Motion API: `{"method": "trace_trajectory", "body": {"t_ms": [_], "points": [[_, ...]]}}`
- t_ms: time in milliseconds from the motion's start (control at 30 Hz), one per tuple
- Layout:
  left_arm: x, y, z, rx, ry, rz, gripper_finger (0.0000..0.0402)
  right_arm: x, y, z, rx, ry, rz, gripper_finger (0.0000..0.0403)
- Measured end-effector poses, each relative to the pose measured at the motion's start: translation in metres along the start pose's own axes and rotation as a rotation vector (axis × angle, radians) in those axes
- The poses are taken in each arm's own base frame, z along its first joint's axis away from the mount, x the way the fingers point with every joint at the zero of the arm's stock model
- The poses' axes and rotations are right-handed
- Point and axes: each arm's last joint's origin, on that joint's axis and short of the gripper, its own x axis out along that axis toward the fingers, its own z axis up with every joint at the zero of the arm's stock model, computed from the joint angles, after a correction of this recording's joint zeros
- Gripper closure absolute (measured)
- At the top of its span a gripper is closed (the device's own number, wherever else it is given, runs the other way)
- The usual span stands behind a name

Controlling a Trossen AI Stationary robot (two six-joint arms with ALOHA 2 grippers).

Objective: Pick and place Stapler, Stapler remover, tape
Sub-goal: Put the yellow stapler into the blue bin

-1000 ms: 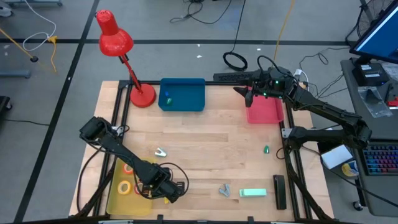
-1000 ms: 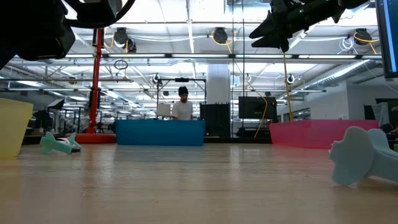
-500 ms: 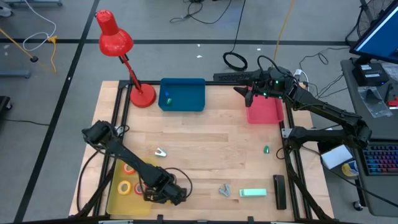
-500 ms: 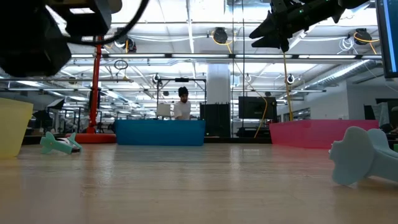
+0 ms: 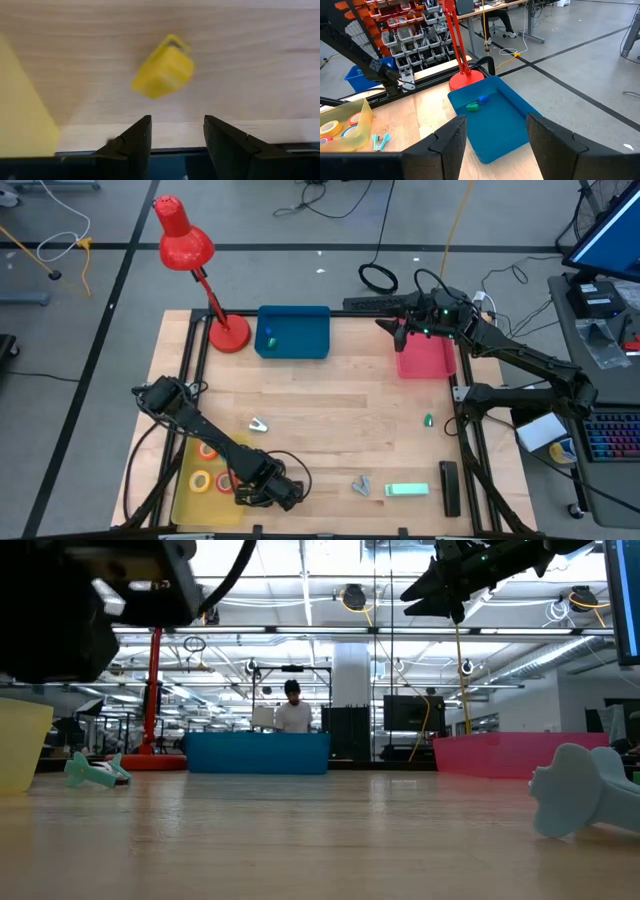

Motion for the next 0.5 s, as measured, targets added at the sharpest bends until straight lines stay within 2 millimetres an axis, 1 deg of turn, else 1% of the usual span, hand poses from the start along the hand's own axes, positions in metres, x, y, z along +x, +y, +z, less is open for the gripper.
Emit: {"method": "trace_trajectory", "body": {"t_ms": [133, 500], "points": [[-0.0094, 0.0001, -0.0023, -0.008, -0.032, -0.013, 0.0220, 0.0000, 0.0000, 0.0000, 0.000, 0.000, 0.000, 0.0206], [-0.0109, 0.0085, 0.0040, 0.001, -0.098, 0.070, 0.0220, 0.0000, 0.0000, 0.0000, 0.003, 0.000, 0.000, 0.0206]]}}
